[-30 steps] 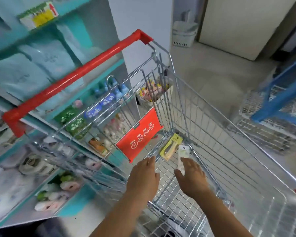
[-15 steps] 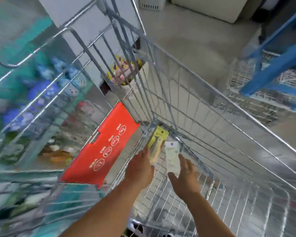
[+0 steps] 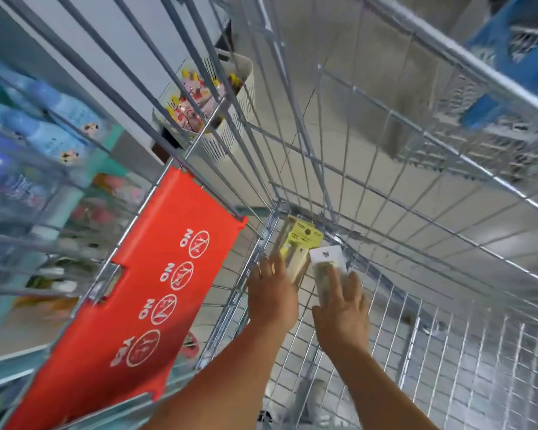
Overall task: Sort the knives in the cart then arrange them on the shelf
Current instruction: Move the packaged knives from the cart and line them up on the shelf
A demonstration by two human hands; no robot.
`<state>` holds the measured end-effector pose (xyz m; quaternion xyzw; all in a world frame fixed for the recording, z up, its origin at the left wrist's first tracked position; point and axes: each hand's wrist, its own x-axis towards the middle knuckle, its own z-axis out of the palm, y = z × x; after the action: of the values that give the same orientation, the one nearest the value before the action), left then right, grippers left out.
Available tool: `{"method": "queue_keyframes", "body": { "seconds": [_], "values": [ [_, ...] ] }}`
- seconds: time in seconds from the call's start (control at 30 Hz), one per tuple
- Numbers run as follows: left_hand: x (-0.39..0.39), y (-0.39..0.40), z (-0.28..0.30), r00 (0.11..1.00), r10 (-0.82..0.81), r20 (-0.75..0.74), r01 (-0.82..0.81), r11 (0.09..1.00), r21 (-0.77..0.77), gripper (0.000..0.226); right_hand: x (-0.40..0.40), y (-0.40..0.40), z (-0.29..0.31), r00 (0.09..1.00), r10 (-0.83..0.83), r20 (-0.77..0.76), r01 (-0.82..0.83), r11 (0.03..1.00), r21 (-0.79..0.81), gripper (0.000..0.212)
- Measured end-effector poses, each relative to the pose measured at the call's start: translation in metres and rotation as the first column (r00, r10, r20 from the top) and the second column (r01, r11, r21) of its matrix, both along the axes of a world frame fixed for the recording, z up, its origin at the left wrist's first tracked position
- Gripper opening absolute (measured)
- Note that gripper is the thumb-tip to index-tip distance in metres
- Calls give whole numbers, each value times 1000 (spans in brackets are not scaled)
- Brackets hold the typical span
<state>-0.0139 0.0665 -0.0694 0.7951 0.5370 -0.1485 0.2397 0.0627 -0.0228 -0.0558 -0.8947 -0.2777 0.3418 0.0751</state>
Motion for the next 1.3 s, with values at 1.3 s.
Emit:
{"method": "queue_keyframes", "body": {
  "seconds": [1.3],
  "values": [
    [8,0,-9,806,482,345,-394,870,-295,49,-6,29,-15,907,-372,-198,411,883,225,25]
  ]
}}
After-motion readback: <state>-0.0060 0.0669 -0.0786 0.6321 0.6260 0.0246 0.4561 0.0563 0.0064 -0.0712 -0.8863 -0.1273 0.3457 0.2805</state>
